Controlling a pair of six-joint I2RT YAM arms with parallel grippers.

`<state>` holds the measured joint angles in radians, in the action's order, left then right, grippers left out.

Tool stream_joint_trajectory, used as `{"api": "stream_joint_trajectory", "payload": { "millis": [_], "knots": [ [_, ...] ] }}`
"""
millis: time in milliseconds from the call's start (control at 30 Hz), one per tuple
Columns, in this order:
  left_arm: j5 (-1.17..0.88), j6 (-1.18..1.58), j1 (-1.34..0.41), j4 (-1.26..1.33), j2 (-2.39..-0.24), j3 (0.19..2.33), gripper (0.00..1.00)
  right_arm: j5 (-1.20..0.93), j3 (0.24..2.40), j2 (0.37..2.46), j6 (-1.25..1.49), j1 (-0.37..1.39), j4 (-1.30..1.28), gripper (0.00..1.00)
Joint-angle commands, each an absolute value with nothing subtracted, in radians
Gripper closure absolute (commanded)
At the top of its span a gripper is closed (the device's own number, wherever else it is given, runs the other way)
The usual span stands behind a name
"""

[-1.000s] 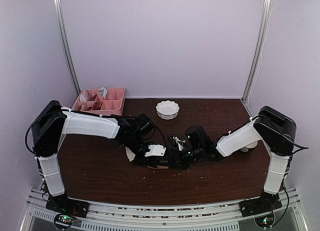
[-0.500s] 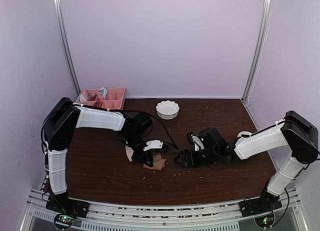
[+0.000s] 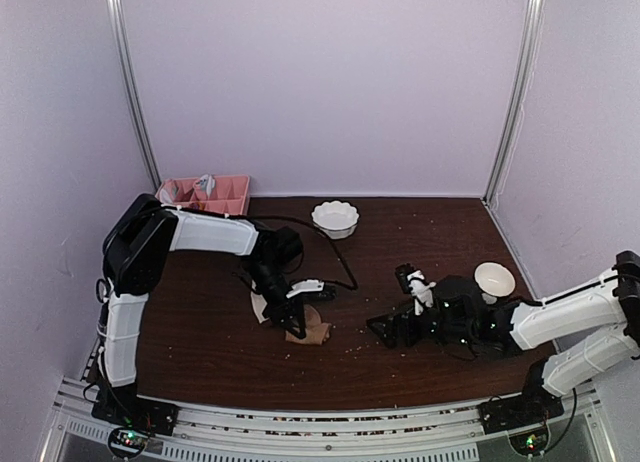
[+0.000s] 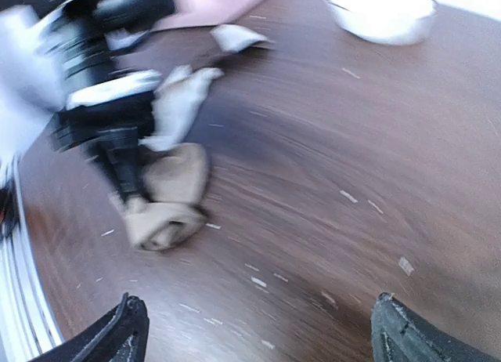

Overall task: Roll the socks
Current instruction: Roll the sock at the center of the board.

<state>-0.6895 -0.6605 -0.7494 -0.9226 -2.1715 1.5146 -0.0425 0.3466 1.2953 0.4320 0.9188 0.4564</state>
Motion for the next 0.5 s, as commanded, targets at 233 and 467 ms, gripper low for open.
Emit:
{"api": "stream_joint_trajectory", "payload": {
  "millis": [233, 467],
  "knots": [
    [-0.774, -0.678, -0.727, -1.088, -2.283, 1.557, 0.96, -0.068, 0.623, 1.571, -0.262, 1.170, 0.385, 0.07],
    [-0.773, -0.683, -0.727, -1.100, -2.308, 1.578, 0.94, -0.069, 0.853, 1.768, -0.417, 1.171, 0.314, 0.21]
  ]
}}
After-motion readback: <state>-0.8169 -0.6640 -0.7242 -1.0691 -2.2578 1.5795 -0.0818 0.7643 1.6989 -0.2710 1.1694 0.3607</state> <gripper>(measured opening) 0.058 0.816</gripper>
